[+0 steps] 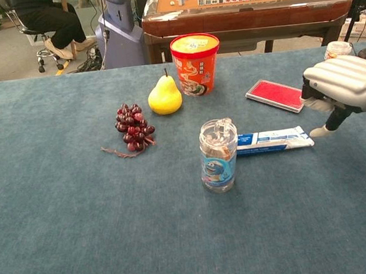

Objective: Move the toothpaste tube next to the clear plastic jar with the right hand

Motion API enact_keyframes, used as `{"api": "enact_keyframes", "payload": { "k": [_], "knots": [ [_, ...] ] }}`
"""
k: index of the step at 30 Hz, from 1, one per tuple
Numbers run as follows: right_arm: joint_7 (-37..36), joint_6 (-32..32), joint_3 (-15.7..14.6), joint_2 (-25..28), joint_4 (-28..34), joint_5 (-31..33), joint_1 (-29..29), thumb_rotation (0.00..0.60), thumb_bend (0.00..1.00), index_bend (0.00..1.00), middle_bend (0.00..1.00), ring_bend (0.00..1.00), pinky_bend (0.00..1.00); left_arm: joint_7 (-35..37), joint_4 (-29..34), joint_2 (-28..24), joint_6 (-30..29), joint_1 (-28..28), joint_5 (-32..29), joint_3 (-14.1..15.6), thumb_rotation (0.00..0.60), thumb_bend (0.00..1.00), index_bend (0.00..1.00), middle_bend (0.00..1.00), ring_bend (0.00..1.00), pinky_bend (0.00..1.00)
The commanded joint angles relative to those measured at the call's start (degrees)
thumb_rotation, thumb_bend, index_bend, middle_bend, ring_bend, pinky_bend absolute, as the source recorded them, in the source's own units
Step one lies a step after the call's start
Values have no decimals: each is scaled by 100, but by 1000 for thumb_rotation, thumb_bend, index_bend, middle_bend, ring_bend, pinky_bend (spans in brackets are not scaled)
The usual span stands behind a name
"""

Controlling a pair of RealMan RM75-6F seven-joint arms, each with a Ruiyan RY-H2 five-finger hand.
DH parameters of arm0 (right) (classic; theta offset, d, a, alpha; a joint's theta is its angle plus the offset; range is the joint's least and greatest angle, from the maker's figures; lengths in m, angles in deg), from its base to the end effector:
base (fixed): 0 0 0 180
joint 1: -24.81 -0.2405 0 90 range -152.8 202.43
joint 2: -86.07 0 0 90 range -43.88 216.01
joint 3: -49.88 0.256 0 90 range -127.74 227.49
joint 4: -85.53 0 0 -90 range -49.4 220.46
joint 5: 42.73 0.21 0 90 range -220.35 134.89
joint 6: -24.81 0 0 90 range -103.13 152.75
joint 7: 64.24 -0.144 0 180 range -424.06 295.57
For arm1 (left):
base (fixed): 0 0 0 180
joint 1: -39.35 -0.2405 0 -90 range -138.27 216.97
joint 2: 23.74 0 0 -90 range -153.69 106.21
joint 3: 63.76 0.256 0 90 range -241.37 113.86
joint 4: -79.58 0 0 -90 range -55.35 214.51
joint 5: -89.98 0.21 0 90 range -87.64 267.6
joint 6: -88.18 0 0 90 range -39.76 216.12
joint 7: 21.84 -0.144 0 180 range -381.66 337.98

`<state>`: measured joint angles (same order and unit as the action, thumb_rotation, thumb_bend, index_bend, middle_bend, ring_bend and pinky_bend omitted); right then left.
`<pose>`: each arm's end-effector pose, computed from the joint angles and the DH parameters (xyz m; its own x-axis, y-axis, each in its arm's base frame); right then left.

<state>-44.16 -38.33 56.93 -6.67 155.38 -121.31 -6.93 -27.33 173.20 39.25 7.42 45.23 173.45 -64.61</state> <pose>-0.2270 -0.3233 -0.0093 0.6234 -0.0781 0.7780 -0.7511 -0.3363 0.5681 -0.3179 0.1782 0.1511 0.4751 0.1069 0.8734 0.8780 0.0085 -0.4787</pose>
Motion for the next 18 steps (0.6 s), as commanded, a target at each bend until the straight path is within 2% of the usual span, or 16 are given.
{"api": "enact_keyframes", "payload": {
  "k": [1, 18],
  "knots": [
    [66, 27, -58, -22, 73, -38, -10, 600, 0, 1000, 1000, 1000, 1000, -2, 2, 1, -6, -3, 0, 0, 600, 36, 334, 351, 356, 538],
    [-106, 233, 9, -567, -544, 67, -175, 600, 0, 1000, 1000, 1000, 1000, 80, 10, -36, -25, -17, -20, -12, 600, 35, 334, 351, 356, 538]
  ]
}}
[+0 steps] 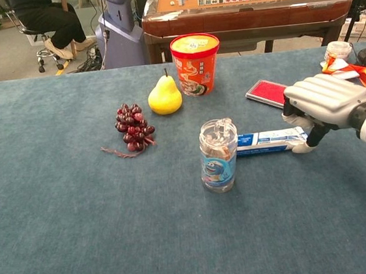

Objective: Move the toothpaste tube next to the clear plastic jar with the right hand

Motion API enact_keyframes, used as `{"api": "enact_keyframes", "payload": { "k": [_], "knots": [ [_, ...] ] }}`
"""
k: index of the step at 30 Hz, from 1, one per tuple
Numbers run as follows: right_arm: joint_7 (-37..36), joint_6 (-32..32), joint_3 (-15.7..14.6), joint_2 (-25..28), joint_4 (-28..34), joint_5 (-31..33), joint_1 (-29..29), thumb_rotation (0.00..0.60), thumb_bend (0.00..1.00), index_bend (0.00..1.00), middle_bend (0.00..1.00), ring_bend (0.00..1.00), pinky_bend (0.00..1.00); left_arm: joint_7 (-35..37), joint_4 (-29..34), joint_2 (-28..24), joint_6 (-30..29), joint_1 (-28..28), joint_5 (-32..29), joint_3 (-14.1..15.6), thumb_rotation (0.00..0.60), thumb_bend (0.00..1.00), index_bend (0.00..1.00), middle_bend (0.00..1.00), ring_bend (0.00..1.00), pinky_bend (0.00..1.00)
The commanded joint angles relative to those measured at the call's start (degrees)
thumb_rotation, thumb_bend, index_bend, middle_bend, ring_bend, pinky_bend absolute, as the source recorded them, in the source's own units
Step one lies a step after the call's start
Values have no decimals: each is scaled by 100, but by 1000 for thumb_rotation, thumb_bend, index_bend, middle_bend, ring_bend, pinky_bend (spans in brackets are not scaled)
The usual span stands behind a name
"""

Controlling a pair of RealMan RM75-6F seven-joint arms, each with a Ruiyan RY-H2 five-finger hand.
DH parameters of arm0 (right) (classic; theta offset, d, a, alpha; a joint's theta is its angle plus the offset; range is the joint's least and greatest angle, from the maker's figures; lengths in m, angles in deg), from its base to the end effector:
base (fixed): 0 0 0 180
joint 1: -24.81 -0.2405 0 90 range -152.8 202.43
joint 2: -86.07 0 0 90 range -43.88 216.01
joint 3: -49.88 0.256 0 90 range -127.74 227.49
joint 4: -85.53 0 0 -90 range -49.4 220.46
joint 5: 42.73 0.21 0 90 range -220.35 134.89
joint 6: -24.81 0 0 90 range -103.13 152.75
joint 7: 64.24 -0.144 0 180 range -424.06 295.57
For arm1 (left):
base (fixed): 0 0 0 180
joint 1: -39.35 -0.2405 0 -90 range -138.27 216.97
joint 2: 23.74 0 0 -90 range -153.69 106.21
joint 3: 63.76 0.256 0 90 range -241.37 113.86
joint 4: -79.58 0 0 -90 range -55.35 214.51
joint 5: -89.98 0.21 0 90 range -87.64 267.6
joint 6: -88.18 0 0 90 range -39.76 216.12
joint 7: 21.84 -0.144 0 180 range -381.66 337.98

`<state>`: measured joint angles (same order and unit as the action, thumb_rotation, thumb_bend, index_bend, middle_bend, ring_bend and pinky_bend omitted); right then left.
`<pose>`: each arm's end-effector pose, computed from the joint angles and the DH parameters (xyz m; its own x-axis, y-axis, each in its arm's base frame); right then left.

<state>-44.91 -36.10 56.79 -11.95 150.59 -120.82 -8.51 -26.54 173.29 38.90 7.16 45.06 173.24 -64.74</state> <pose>-0.2194 -0.3255 -0.0391 0.6161 -0.1157 0.7791 -0.7576 -0.3579 0.5459 -0.3187 0.1778 0.1541 0.4663 0.1013 0.8788 0.8824 0.0168 -0.4702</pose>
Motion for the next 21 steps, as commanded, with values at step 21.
{"api": "enact_keyframes", "payload": {
  "k": [21],
  "knots": [
    [-271, 181, 347, -465, -1055, 204, -355, 600, 0, 1000, 1000, 1000, 1000, 14, 12, -17, 18, 2, 9, 12, 600, 36, 334, 351, 356, 538]
  ]
}}
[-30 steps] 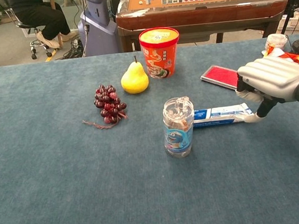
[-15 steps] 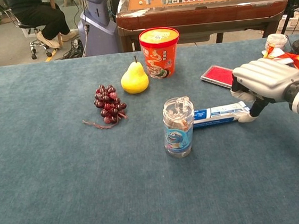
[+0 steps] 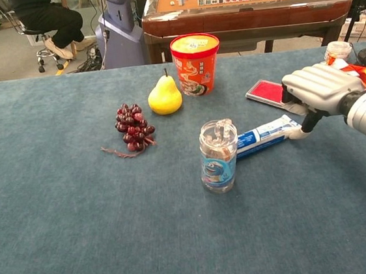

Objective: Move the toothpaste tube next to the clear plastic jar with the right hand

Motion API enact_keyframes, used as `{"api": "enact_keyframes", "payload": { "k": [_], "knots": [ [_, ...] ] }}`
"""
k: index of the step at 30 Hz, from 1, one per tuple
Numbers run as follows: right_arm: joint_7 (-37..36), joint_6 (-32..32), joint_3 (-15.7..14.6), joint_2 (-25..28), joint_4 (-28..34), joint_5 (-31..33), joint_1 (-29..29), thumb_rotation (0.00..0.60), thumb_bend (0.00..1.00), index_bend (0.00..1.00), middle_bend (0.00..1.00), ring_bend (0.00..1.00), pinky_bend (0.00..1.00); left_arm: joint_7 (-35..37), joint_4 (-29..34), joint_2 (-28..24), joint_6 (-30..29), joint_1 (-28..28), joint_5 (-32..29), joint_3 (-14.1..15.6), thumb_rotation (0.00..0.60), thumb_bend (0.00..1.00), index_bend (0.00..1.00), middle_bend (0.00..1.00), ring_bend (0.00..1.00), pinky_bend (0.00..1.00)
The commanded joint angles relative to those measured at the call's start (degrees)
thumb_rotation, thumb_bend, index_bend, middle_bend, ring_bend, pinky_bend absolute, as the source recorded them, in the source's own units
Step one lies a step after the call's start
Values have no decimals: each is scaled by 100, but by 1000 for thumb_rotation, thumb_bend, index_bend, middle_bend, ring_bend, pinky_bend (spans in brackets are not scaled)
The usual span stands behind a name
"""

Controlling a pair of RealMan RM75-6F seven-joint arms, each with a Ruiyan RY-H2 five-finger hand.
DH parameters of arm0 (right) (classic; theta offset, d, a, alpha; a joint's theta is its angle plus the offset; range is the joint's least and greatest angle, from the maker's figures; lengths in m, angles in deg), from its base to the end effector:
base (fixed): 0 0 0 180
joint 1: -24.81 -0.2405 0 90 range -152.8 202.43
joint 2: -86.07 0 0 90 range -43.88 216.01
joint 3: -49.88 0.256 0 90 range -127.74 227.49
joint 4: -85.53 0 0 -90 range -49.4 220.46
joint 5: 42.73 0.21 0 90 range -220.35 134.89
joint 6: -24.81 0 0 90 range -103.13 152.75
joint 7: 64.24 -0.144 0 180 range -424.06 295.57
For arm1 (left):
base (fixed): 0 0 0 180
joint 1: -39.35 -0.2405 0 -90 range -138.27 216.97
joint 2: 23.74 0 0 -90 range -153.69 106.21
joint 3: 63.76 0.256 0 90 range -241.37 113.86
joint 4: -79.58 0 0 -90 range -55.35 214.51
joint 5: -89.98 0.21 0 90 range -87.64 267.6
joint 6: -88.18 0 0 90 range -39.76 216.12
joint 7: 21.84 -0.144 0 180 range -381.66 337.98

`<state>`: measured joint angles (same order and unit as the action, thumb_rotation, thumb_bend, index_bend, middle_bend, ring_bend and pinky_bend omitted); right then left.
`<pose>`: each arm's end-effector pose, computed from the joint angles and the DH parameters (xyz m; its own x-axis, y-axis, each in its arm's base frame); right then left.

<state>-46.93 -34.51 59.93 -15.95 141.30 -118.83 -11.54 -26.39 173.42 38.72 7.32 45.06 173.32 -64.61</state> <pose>-0.2216 -0.3572 -0.0402 0.6211 -0.0823 0.7794 -0.7618 -0.2971 0.5757 -0.3187 0.1772 0.1541 0.4649 0.1061 0.8790 0.8831 0.0155 -0.4689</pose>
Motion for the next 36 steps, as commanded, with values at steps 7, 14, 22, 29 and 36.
{"api": "enact_keyframes", "payload": {
  "k": [7, 14, 22, 29, 36],
  "knots": [
    [-236, -37, 75, -117, -332, -35, -113, 600, 0, 1000, 1000, 1000, 1000, -20, -1, 2, 23, 9, 2, 8, 600, 36, 334, 351, 356, 538],
    [-293, -125, -55, -36, -97, -144, -39, 600, 0, 1000, 1000, 1000, 1000, -60, -8, 20, 43, 17, 3, 17, 600, 36, 334, 351, 356, 538],
    [-248, -105, -108, -102, 53, -185, -63, 600, 0, 1000, 1000, 1000, 1000, -57, 11, 7, 24, 9, 1, 14, 600, 36, 334, 351, 356, 538],
    [-228, -85, -71, -222, -36, -200, -151, 600, 0, 1000, 1000, 1000, 1000, -34, 18, -7, 27, 8, 2, 15, 600, 36, 334, 351, 356, 538],
    [-278, -43, -9, -386, -296, -173, -243, 600, 0, 1000, 1000, 1000, 1000, -24, 63, -34, 7, -3, 18, 22, 600, 36, 334, 351, 356, 538]
  ]
}}
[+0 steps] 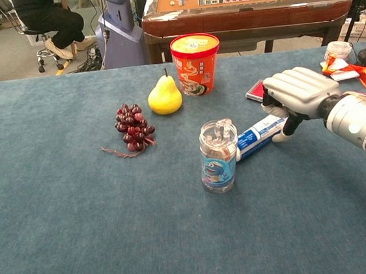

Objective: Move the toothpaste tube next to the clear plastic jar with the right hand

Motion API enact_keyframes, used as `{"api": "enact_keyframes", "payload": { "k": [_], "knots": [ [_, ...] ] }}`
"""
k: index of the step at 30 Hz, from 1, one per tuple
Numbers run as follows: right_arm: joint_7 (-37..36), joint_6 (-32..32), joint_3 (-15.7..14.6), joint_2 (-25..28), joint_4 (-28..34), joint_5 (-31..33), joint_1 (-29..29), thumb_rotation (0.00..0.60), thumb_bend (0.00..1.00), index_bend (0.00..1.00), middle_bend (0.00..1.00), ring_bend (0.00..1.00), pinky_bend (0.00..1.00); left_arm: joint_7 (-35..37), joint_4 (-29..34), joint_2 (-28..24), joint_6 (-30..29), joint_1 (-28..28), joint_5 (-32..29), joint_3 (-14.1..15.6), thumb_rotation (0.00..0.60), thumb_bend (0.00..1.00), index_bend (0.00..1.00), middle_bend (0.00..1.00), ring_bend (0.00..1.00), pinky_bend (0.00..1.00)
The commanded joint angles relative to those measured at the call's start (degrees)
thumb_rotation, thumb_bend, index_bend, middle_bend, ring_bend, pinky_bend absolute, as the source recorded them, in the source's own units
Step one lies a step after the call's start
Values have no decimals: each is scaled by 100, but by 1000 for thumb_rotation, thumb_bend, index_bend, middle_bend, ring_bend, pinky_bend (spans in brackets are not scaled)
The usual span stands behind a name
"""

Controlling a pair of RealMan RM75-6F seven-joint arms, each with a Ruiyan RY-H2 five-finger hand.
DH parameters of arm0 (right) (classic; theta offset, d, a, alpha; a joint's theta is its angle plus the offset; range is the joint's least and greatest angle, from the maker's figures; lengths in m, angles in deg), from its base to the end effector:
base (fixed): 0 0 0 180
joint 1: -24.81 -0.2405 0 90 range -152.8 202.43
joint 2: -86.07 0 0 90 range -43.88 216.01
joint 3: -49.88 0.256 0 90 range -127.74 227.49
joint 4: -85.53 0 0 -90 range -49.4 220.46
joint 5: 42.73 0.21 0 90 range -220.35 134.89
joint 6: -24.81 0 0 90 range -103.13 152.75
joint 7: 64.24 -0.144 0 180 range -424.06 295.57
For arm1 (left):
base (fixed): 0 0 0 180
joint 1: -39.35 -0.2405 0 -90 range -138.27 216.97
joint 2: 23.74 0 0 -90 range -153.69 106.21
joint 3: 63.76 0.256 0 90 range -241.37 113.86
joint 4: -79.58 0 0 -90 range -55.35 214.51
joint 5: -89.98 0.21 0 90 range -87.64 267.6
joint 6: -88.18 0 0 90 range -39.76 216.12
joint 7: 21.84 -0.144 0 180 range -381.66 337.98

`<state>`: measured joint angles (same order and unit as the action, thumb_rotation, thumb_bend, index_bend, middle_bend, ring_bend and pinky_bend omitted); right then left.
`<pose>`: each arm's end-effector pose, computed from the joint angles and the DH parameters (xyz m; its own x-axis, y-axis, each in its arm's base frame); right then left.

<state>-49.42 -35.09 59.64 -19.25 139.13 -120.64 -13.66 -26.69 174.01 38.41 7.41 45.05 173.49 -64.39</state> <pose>-0.1997 -0.3579 -0.0582 0.5891 -0.0694 0.8051 -0.7698 -0.3512 0.5330 -0.3171 0.1761 0.1540 0.4657 0.1118 0.8779 0.8827 0.0116 -0.4697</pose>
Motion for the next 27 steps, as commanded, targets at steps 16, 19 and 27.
{"api": "enact_keyframes", "payload": {
  "k": [16, 19, 27],
  "knots": [
    [-300, 5, 138, -367, -741, 1, -211, 600, 0, 1000, 1000, 1000, 1000, 29, -33, 8, 86, 24, -36, 11, 600, 36, 334, 351, 356, 538],
    [-363, -50, 105, -344, -735, -34, -177, 600, 0, 1000, 1000, 1000, 1000, 19, -39, 16, 94, 31, -39, 9, 600, 36, 334, 351, 356, 538],
    [145, -558, -164, 345, 393, -235, 230, 600, 0, 1000, 1000, 1000, 1000, -32, -58, 49, 133, 50, -36, 22, 600, 36, 334, 351, 356, 537]
  ]
}}
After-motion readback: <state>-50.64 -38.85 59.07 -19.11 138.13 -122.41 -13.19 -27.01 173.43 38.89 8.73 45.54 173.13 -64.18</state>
